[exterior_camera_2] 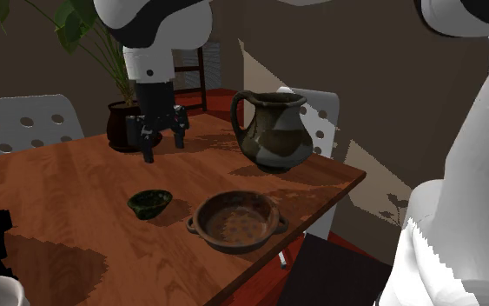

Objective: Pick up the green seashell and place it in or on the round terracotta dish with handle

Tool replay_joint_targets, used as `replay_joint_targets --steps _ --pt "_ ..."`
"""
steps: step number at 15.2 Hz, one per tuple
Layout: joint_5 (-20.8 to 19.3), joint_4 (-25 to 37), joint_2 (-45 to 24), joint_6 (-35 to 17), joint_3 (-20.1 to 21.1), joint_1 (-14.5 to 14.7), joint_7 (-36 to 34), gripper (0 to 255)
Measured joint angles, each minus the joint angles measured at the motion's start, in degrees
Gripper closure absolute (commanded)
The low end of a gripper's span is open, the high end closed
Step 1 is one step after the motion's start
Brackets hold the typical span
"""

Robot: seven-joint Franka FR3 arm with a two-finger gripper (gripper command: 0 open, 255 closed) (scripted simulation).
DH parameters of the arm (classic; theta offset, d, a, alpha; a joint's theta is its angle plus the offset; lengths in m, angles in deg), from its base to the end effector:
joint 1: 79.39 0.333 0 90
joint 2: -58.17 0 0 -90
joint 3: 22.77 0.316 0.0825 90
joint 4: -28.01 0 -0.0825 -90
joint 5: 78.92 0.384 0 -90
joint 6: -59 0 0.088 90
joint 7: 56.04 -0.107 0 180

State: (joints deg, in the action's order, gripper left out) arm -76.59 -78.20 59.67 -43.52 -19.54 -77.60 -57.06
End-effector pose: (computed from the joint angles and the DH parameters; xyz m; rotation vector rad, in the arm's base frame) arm 0.5480 0.0519 0.5231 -3.1036 -0.0934 0.0624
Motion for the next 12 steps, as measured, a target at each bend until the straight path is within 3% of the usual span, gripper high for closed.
replay_joint_targets --steps 6,12 --pt "0.28 11.3 -11.63 -0.97 0.69 0.79 -1.03 0" --pt "0.34 8.07 -12.6 -5.21 0.7 0.81 -0.84 0"
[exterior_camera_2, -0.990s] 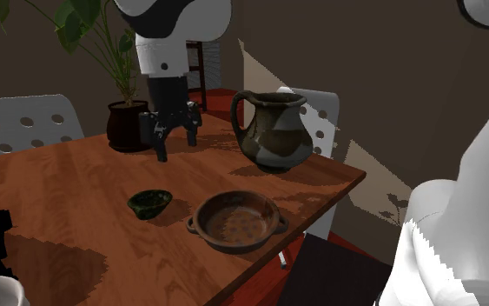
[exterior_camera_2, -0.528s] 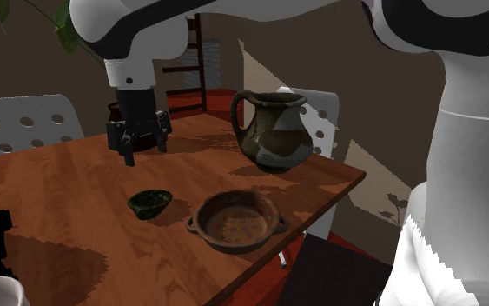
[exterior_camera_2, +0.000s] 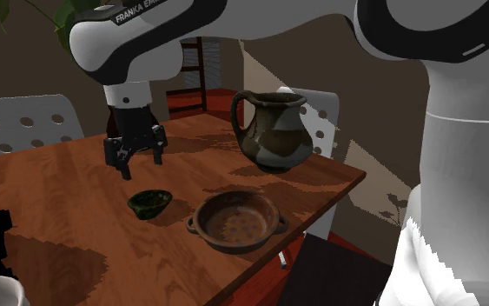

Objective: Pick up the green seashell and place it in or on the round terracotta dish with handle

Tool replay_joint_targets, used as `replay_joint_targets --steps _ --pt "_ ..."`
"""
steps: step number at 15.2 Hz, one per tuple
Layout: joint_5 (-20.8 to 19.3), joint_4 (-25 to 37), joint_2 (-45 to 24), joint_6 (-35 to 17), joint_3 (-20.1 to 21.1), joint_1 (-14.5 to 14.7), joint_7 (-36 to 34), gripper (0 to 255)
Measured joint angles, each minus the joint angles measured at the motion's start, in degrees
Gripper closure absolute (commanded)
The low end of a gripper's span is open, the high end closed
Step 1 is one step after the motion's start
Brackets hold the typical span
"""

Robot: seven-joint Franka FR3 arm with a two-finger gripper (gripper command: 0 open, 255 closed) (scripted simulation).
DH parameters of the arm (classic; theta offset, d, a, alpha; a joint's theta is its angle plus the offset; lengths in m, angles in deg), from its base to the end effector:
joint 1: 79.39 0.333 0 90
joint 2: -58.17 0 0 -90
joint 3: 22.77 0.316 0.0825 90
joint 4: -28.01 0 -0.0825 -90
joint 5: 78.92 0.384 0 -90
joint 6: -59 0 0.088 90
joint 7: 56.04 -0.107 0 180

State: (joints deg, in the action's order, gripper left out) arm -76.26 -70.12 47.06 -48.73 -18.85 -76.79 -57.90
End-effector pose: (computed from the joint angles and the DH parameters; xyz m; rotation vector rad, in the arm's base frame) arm 0.6126 0.0709 0.4696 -3.0844 -0.1011 0.0464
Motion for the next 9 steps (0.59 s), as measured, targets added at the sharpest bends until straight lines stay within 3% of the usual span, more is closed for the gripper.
replay_joint_targets --steps 7,8,9 --pt "0.01 -0.98 -0.17 -1.18 0.0 0.0 0.05 0" --pt "0.01 -0.98 -0.17 -1.18 0.0 0.0 0.05 255" --pt "0.01 -0.98 -0.17 -1.18 0.0 0.0 0.05 255"
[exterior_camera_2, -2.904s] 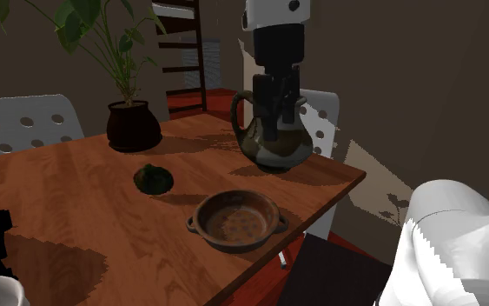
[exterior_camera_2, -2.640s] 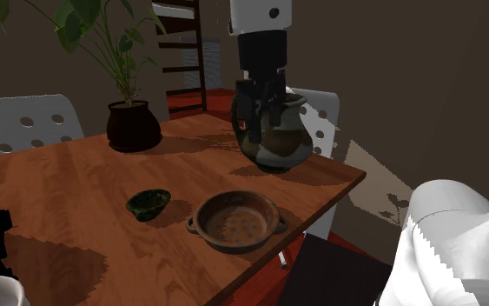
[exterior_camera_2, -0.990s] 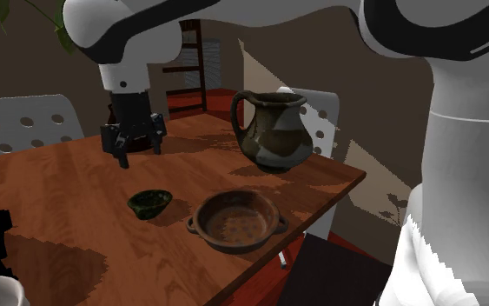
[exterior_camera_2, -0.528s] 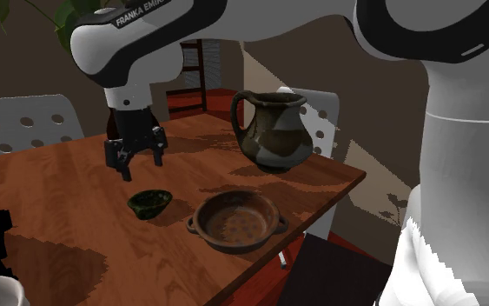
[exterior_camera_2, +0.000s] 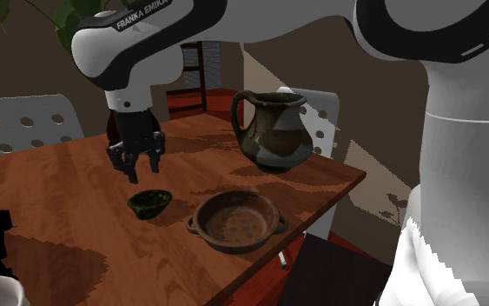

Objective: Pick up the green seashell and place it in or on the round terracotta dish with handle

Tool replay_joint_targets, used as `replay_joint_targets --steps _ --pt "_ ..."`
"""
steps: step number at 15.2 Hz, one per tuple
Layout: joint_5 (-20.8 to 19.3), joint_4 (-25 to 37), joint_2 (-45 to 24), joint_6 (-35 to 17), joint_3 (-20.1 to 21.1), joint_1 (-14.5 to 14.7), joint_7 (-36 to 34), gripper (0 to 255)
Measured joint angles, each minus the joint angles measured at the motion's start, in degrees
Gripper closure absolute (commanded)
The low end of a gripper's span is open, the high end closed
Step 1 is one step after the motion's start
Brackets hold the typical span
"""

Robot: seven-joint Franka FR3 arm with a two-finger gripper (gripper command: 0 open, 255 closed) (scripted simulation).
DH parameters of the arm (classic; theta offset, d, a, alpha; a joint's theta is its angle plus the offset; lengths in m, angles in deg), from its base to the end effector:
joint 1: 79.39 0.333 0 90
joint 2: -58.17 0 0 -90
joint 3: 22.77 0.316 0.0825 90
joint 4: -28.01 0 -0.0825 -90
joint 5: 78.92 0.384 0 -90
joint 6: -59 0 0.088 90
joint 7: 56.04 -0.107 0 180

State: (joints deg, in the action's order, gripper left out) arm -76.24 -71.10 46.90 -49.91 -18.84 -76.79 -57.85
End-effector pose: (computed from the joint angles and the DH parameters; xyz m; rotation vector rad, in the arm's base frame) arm 0.6125 0.0710 0.4616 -3.0841 -0.1011 0.0453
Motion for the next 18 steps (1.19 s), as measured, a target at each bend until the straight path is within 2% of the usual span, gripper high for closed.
replay_joint_targets --steps 8,9,12,16,18 --pt "0.0 0.0 0.0 0.0 0.0 0.0 0.0 255" --pt "0.0 0.0 0.0 0.0 0.0 0.0 0.0 0" --pt "0.1 -0.91 1.03 0.81 0.44 0.74 -1.96 0" --pt "0.57 -2.69 2.77 2.73 2.1 3.21 -8.31 0" --pt "0.72 -4.17 3.17 2.03 2.38 3.6 -9.37 0"
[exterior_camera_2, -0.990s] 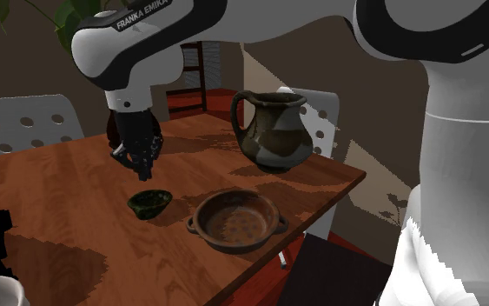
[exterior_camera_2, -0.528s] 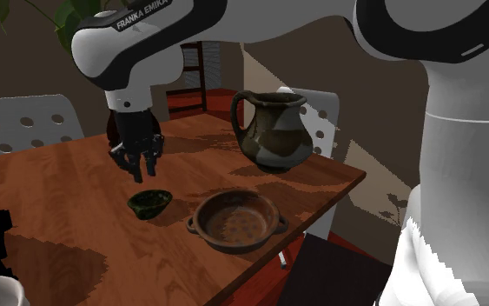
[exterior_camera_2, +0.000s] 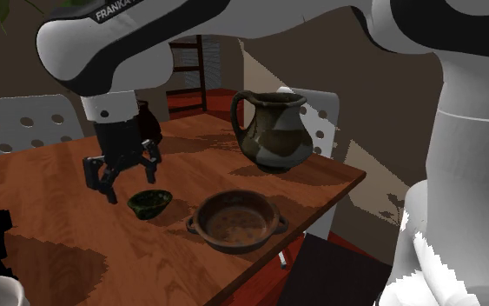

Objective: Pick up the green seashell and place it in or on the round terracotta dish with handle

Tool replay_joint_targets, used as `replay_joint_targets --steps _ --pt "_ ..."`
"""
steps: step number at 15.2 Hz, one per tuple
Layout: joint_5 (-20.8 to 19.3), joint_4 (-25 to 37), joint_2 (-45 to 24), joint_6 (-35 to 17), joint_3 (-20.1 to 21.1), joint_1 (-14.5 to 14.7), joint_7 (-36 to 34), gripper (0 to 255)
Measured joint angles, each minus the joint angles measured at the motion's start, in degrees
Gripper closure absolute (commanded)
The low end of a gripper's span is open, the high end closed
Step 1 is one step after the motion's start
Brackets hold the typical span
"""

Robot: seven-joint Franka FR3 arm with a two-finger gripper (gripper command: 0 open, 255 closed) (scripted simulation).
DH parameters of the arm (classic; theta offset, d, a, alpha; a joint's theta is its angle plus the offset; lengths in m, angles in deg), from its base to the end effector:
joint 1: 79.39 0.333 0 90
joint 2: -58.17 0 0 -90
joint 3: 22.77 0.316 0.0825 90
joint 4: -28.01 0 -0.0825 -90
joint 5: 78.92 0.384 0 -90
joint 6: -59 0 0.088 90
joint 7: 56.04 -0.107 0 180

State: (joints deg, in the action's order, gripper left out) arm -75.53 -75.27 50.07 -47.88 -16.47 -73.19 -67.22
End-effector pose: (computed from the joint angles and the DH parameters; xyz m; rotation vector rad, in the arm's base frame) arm 0.5786 0.1303 0.4582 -3.0845 -0.0049 0.1401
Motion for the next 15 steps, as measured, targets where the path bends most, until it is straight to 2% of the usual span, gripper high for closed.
replay_joint_targets --steps 6,12,13,15 --pt "0.06 -3.73 -0.49 -4.08 0.19 0.28 -0.41 0" --pt "0.05 -4.07 -0.66 -4.61 0.17 0.26 -0.35 0" --pt "0.05 -4.07 -0.66 -4.61 0.17 0.26 -0.35 255" --pt "0.05 -4.07 -0.66 -4.61 0.17 0.26 -0.35 255"
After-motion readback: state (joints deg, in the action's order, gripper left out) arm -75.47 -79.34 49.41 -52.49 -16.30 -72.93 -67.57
